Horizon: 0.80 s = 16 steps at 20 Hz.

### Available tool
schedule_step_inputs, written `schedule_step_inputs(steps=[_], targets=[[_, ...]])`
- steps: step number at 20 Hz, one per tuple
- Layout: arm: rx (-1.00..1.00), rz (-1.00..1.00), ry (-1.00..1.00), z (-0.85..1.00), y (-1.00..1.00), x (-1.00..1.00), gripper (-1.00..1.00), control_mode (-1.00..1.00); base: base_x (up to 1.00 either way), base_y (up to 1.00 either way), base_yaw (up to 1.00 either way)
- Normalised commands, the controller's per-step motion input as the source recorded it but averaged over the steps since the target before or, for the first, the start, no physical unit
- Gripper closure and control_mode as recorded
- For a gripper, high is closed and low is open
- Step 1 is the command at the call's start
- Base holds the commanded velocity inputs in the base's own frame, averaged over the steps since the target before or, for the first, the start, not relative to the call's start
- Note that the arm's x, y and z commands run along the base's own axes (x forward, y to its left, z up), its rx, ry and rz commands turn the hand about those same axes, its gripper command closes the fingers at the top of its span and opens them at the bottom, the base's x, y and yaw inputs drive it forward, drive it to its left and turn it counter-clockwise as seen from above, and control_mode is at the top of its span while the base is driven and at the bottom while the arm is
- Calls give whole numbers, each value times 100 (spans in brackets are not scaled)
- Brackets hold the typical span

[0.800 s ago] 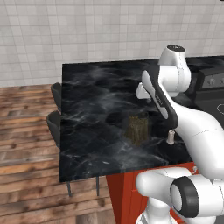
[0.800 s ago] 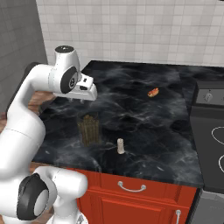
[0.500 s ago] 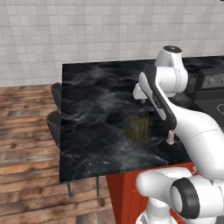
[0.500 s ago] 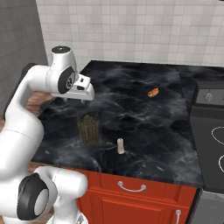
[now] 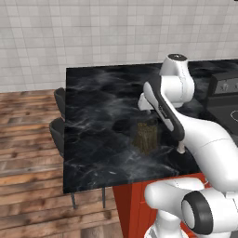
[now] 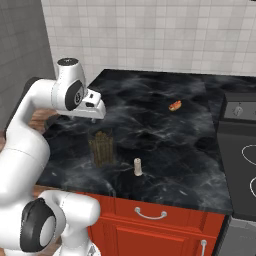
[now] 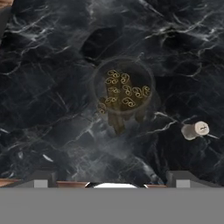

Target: Pick the candle and jar from the dining table and place them in the open cabinet. Close the cabinet after placing the objects.

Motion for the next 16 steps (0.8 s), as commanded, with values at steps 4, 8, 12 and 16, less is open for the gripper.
schedule_step_inputs(steps=[4, 8, 12, 16], targets=[[0, 0, 3, -17, 3, 0, -100, -100, 0, 0, 0], [0, 0, 4, -26, 4, 9, -100, -100, 0, 0, 0], [0, 0, 0, -7, 11, 26, -100, -100, 0, 0, 0], [0, 0, 4, 0, 24, 56, -100, -100, 0, 0, 0]])
